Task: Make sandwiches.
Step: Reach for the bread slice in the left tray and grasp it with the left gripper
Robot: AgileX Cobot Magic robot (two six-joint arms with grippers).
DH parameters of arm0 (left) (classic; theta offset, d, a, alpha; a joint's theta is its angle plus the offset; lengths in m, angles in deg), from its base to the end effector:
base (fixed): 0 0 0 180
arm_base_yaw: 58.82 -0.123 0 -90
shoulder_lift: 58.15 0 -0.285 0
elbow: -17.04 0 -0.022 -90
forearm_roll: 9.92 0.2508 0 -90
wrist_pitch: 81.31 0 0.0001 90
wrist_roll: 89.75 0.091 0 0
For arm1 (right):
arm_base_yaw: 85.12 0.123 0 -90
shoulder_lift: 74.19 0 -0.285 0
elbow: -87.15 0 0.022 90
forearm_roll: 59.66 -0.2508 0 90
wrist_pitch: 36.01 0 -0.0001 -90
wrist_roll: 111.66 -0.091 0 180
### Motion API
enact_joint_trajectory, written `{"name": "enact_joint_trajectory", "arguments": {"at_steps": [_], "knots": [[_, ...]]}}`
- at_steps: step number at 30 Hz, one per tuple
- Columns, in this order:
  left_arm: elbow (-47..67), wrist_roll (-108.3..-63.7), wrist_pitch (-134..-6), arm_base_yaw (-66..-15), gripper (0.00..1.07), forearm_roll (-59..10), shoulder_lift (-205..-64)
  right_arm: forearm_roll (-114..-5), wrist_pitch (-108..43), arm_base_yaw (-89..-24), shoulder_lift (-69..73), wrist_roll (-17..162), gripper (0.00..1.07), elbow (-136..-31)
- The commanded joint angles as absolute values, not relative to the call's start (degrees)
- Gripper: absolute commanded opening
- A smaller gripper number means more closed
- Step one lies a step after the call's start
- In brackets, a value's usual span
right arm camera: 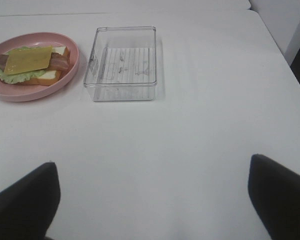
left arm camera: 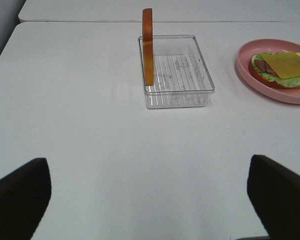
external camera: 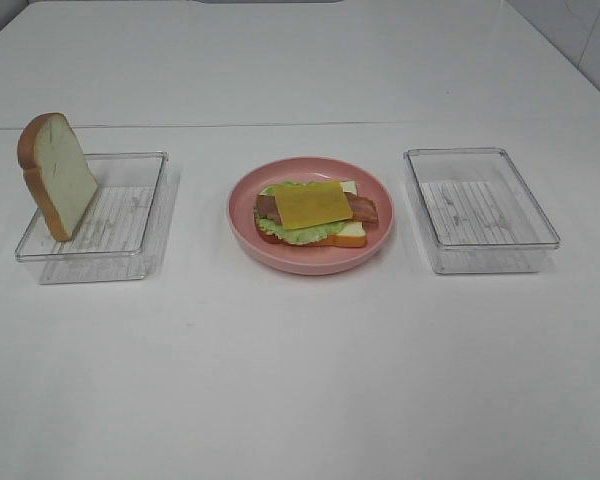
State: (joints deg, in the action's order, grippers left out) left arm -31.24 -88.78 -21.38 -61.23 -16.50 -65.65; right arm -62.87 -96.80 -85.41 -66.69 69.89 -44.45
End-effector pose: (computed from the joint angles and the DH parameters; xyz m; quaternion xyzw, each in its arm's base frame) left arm -0.0055 -0.0093 0.2803 -0.0085 0.8453 -0.0417 0.5326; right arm -0.0060 0.0045 0.2782 -0.0106 0.8508 0.0196 0.5250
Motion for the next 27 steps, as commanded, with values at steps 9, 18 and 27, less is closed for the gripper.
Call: {"name": "enact_joint_trajectory", "arguments": {"at_steps": [9,18,27], "knots": [[-31.6,-89.1,-22.0,-61.2,1.02,-17.4,-64.8,-62.2,-96.2,-85.4,-68.1,69.3,0.98,-44.3],[-26.5,-89.1,-13.2,-61.2,1.02,-14.8,-78.5,-62.2,-96.2,-85.4,-68.1,69.3,0.98,-44.3],[-11.8,-91.5,-8.3,-61.1,1.02,-13.8,-107.6,-61.9,-96.2,-85.4,-68.1,70.4,0.98,-44.3]]}}
